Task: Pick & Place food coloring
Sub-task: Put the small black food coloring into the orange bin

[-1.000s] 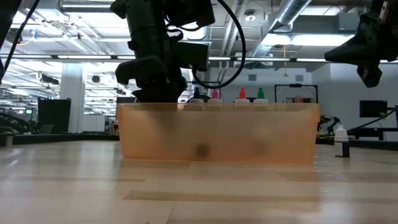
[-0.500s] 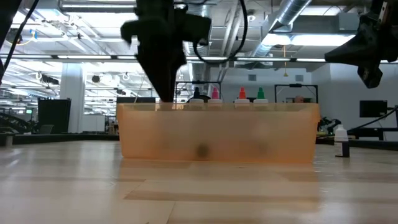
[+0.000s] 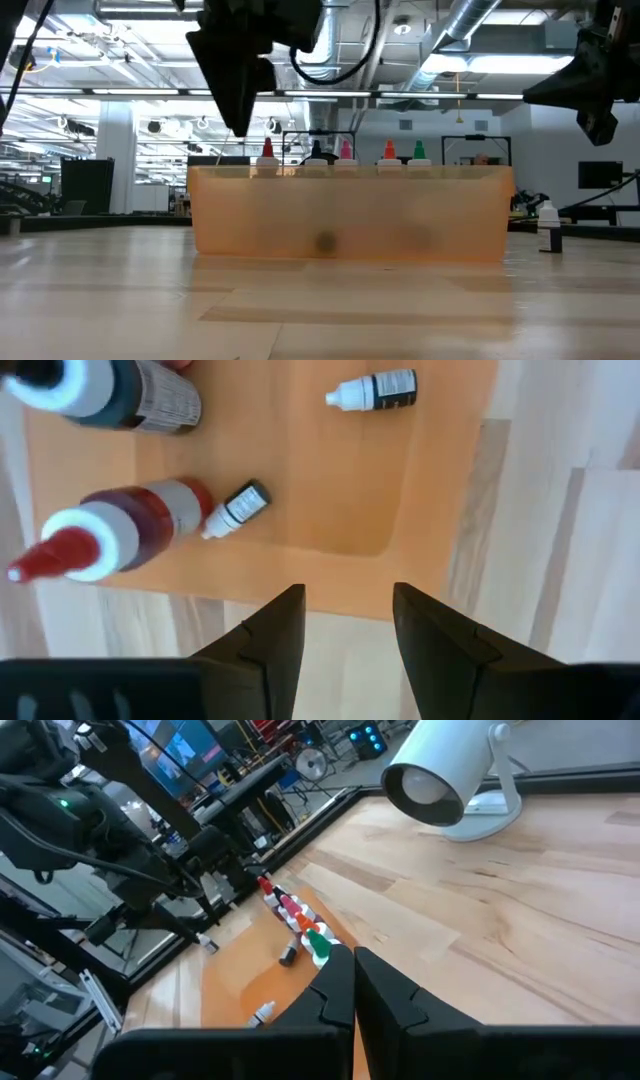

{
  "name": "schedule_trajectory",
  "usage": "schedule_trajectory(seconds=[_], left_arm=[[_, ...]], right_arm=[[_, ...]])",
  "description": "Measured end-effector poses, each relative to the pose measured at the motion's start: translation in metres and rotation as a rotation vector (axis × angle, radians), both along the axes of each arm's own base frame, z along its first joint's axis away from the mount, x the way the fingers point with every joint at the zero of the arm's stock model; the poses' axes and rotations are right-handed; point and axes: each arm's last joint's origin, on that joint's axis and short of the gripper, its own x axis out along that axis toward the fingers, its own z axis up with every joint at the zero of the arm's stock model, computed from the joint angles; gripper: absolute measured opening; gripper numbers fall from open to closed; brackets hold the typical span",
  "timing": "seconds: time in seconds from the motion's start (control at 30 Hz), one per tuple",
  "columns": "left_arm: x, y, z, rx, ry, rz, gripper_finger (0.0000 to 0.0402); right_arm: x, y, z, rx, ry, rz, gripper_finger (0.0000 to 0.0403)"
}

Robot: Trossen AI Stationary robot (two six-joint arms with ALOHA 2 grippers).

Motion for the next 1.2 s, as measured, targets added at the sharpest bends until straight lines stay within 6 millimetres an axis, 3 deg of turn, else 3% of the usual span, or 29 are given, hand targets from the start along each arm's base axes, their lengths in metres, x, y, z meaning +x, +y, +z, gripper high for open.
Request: schedule_trajectory(seconds=[0.23,0.5,0.7,0.93,1.2], left_arm=[[-0.041,0.005,0.003,-0.022,-0.032,0.12,0.0146],[-0.116,0.005,0.017,-0.101,-0.167,0.297,0.0146],[-0.16,0.003,0.015,-0.153,-0.195,0.419,0.0146],[-0.19,-0.008,0.004,-0.19,-0.178,0.52,0.0146],[-0.206,-0.025,-0.011,-0.198,-0.097,0.641,0.0146]], right_arm=[[0.0,0.0,0.0,0.015,-0.002,-0.004,0.0001],[0.0,0.0,-0.001,0.014,-0.001,-0.004,0.0001],[0.0,0.0,-0.001,0.009,0.004,-0.004,0.0001],[0.0,0.0,-0.001,0.009,0.004,-0.004,0.0001],[0.0,0.0,-0.001,0.009,0.004,-0.004,0.0001]])
